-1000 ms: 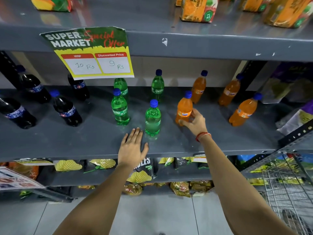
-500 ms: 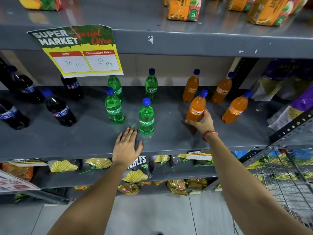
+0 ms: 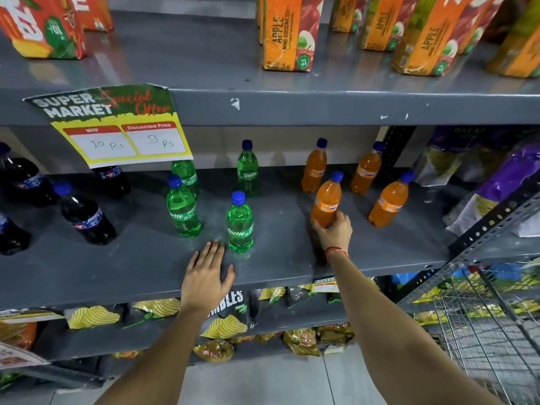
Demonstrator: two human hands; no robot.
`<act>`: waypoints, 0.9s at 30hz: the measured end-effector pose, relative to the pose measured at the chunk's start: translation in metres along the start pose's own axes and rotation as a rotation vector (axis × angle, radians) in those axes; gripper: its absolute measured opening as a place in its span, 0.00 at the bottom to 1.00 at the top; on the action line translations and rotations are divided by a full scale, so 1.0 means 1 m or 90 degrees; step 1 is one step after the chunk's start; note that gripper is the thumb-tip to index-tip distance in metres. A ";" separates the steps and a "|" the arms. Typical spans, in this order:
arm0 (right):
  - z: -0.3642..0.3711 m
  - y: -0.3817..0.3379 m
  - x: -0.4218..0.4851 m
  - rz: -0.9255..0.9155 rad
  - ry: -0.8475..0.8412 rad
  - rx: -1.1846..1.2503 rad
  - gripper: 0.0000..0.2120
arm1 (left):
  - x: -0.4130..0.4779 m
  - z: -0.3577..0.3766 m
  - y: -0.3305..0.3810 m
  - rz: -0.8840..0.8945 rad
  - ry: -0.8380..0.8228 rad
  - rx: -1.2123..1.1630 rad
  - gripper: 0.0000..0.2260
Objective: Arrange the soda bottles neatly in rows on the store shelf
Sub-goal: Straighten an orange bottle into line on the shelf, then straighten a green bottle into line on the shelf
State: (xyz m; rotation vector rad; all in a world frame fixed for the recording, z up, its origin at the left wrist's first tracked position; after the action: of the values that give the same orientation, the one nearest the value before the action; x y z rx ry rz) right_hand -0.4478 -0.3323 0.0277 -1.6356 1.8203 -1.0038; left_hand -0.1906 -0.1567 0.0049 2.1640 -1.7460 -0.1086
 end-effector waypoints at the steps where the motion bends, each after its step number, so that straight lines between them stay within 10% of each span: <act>1: -0.001 0.000 0.002 0.000 -0.006 -0.003 0.24 | 0.000 0.001 -0.001 -0.001 -0.002 0.002 0.27; 27: 0.012 -0.025 -0.080 -0.094 0.059 0.108 0.20 | 0.003 -0.002 0.004 0.024 0.032 0.004 0.28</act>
State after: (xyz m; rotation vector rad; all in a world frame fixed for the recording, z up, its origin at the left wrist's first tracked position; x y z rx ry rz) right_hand -0.4101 -0.2564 0.0306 -1.6628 1.6405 -1.2810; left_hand -0.1928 -0.1596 0.0080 2.1184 -1.7607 -0.0377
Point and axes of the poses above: each hand's wrist, its own x-axis towards the middle knuckle, its own z-axis out of the palm, y = z × x, the point moved 6 cm from there along x, towards the middle knuckle, and after that the axes turned 6 degrees about -x, right-handed, at the moved point
